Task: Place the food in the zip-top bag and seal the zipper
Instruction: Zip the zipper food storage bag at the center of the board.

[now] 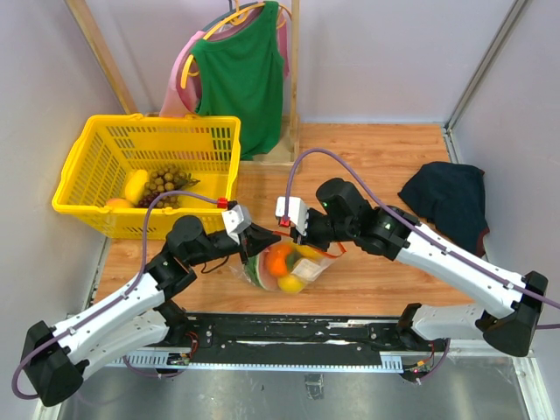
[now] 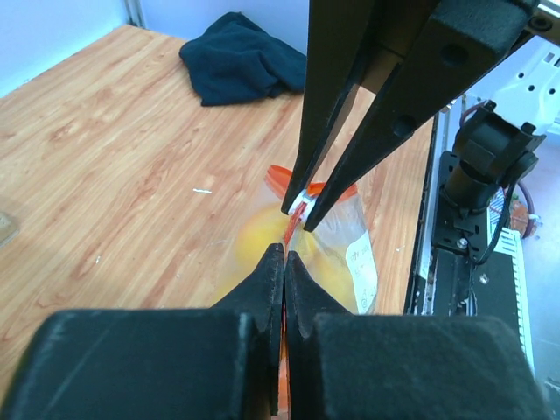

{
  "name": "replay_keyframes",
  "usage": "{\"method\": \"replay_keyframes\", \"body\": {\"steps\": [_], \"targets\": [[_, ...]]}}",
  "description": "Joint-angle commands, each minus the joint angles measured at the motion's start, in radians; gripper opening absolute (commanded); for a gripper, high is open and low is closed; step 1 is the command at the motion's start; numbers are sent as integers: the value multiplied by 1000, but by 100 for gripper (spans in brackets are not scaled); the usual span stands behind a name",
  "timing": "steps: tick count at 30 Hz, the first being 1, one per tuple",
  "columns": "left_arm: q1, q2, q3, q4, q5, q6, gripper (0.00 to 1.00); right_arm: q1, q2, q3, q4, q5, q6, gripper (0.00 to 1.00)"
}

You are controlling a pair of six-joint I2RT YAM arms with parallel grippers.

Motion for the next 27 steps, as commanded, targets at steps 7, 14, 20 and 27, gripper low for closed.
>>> {"method": "replay_keyframes", "body": {"steps": [7, 14, 20, 27], "targets": [[5, -96, -67, 67, -154, -46, 0, -2, -10, 1, -124, 185, -8, 1], [5, -108, -108, 13, -256, -103, 0, -3, -13, 11, -157, 274, -2, 1], [5, -137, -134, -51, -367, -143, 0, -3, -16, 26, -187, 323, 3, 1], [5, -135, -117, -69, -354, -114, 5, -2, 5, 49, -172, 199, 8, 1]]}}
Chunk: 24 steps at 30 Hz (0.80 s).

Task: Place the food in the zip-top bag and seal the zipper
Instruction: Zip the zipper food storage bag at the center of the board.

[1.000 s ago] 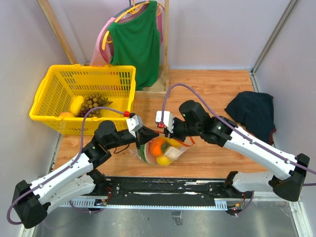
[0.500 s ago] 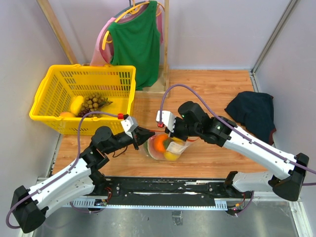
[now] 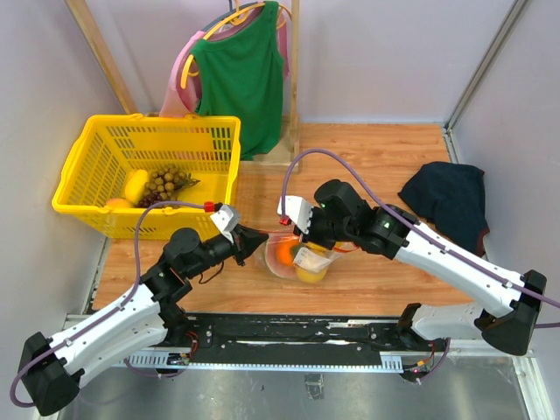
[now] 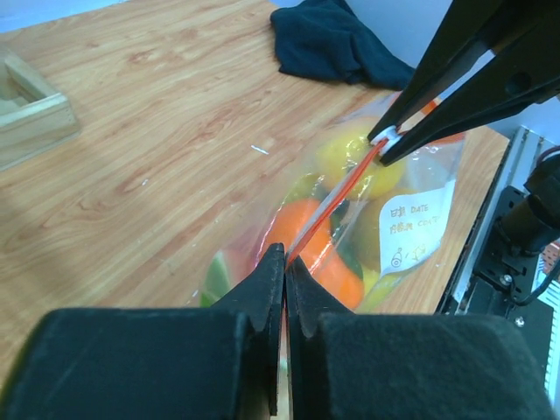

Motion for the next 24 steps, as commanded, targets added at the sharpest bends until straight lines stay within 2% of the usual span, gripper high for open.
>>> {"method": "replay_keyframes", "body": {"steps": [1, 4, 9, 14, 18, 24], "targets": [[12, -18, 15, -40, -59, 39, 15, -3, -2, 41, -89, 21, 4, 1], [12, -17, 40, -39, 4, 69, 45, -2, 4, 44, -85, 0, 4, 1], [12, 18, 132, -124, 107, 172, 70, -1, 8, 46, -77, -22, 6, 1], [12, 91, 221, -216, 196, 276, 75, -1, 11, 54, -73, -44, 5, 1], [12, 153, 251, -219, 287, 327, 75, 0, 13, 55, -66, -60, 6, 1], [12, 260, 311, -248, 351, 362, 72, 1, 12, 50, -58, -70, 6, 1]]}}
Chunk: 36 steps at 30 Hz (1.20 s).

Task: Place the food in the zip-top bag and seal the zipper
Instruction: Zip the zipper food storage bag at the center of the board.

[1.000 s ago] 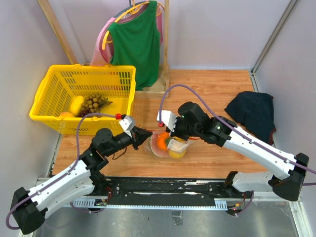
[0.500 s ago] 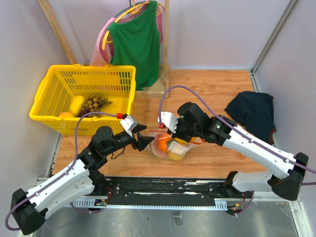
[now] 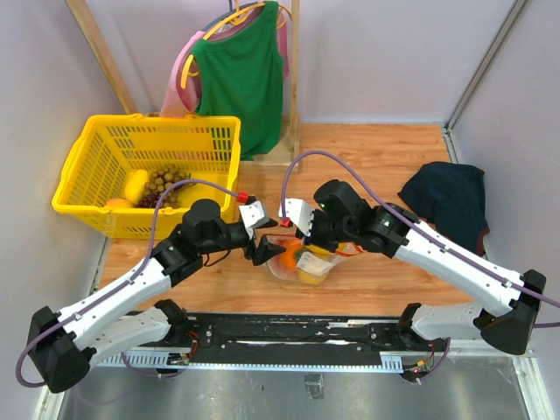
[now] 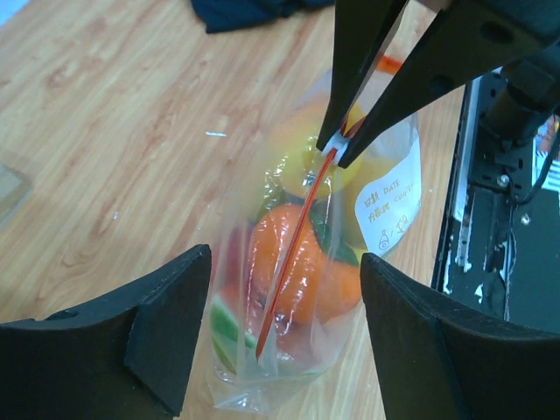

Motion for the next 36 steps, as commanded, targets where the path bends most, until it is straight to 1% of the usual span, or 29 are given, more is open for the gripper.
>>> {"method": "replay_keyframes", "body": {"steps": [1, 4, 6, 10, 11, 12, 17, 20, 25, 32, 36], "targets": [[4, 57, 57, -24, 95, 56, 71, 2, 1, 32, 11, -26, 5, 1], [4, 85, 69, -14, 122, 60, 65, 2, -1, 33, 10, -30, 4, 1], [4, 96, 72, -5, 143, 62, 55, 2, -4, 29, 12, -32, 4, 1], [4, 102, 71, 3, 153, 59, 15, 2, -18, 18, 16, -20, 3, 1], [4, 98, 69, 2, 149, 59, 7, 2, -22, 16, 15, -13, 5, 1], [4, 93, 66, 2, 142, 58, 1, 3, -23, 13, 15, -5, 5, 1], [4, 56, 45, 5, 63, 29, 0, 1, -44, 1, -7, 33, 8, 1], [4, 18, 27, -6, -51, 4, 0, -1, -64, -11, -27, 75, 17, 1], [4, -44, 0, -42, -177, -35, 0, -10, -87, -27, -55, 108, 37, 1], [4, -115, -46, -64, -265, -85, 0, -24, -99, -46, -84, 136, 60, 1], [4, -124, -55, -69, -298, -105, 0, -33, -111, -56, -97, 149, 68, 1]]}}
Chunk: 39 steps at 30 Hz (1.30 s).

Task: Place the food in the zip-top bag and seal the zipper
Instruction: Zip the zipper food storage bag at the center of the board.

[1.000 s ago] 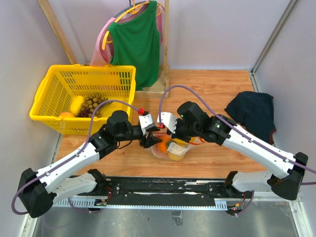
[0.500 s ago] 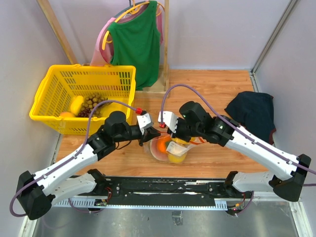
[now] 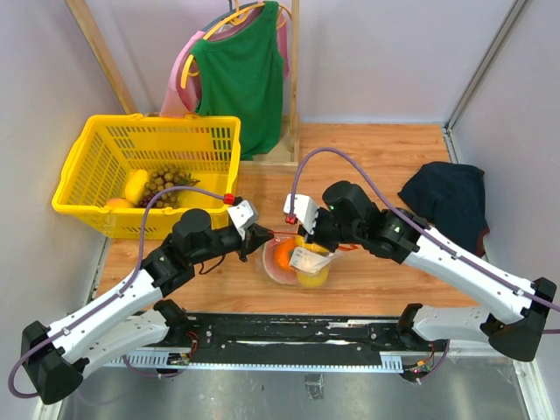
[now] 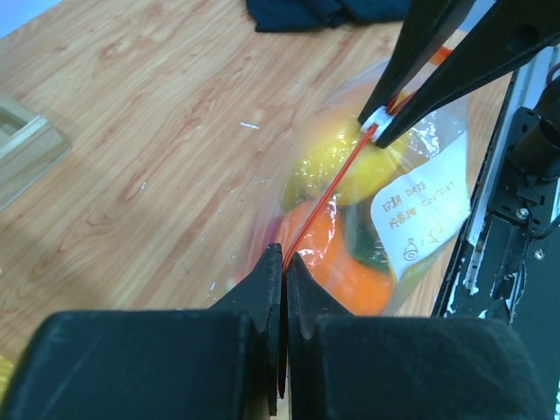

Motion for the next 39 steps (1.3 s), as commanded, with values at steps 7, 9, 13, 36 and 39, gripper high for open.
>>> {"method": "replay_keyframes", "body": {"steps": [7, 9, 13, 36, 39], "targets": [[17, -37, -20, -64, -248, -60, 0, -48, -73, -45, -187, 150, 34, 1], [18, -43, -21, -68, -266, -63, 0, -53, -80, -52, -193, 155, 38, 1], [18, -60, -20, -74, -292, -67, 0, -62, -96, -66, -204, 166, 46, 1], [18, -90, -3, -129, -386, -64, 0, -112, -160, -105, -254, 258, 101, 1], [18, -89, -2, -130, -385, -65, 0, -132, -171, -110, -257, 281, 118, 1]]}}
